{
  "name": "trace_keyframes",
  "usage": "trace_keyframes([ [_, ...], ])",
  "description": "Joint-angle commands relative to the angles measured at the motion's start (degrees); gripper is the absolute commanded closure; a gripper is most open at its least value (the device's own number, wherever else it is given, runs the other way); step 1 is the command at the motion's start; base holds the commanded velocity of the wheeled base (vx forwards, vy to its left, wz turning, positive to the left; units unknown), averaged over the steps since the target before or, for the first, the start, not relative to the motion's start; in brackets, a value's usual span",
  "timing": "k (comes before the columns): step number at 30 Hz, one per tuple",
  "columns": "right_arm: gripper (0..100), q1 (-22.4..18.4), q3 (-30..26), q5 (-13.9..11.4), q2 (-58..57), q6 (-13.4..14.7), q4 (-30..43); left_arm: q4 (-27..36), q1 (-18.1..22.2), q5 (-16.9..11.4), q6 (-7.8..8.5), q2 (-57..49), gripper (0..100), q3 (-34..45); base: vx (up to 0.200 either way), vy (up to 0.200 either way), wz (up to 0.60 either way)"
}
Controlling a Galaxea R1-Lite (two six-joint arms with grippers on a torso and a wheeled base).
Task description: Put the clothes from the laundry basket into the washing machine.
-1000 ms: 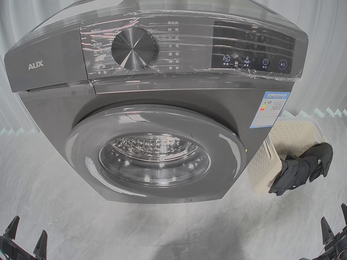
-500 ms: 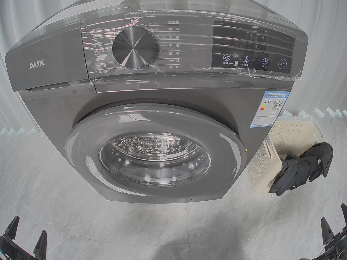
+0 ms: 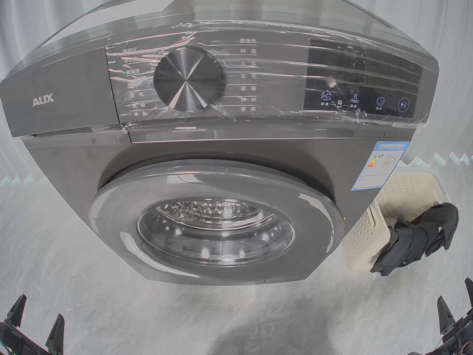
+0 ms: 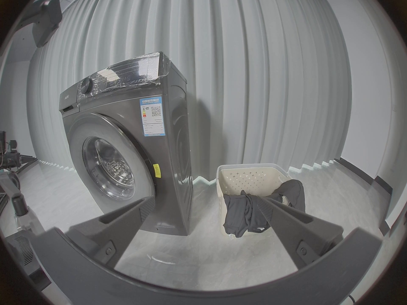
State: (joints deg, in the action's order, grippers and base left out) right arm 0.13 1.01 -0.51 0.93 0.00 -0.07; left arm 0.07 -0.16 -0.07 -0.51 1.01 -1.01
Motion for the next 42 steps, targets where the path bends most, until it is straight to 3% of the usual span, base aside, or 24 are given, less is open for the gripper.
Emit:
trace_keyframes([
  [1, 0, 0.0, -1.0, 0.0, -0.2, -0.1, 0.0, 0.0, 0.0, 0.0, 0.07, -1.0, 0, 0.8, 0.0, 0.0, 0.0],
  [34, 0, 0.0, -1.0, -0.1, -0.3, 0.1, 0.1, 0.0, 0.0, -0.1, 0.34, -1.0, 0, 0.9, 0.018, 0.0, 0.0],
  [36, 0, 0.0, -0.7, -1.2, -0.3, 0.1, -1.1, 0.0, 0.0, -0.1, 0.34, -1.0, 0, 0.9, 0.0, 0.0, 0.0],
  [37, 0, 0.3, 3.3, -3.2, -0.8, 0.8, -3.5, 0.0, 0.1, -0.1, 0.42, -1.0, 0, 0.9, 0.0, 0.0, 0.0],
  [38, 0, 0.3, 3.3, -3.2, -0.8, 0.8, -3.5, 0.0, 0.1, -0.1, 0.42, -1.0, 0, 0.9, 0.0, 0.0, 0.0],
  [40, 0, 0.8, 12.7, -7.4, 2.6, 1.3, -2.7, 0.0, 0.1, -0.1, 0.42, -1.0, 0, 0.9, 0.0, 0.0, 0.0],
  [42, 0, 0.8, 14.3, -12.4, 6.8, 0.8, -0.1, 0.0, 0.2, -0.1, 0.42, -1.0, 0, 0.9, 0.0, 0.0, 0.0],
])
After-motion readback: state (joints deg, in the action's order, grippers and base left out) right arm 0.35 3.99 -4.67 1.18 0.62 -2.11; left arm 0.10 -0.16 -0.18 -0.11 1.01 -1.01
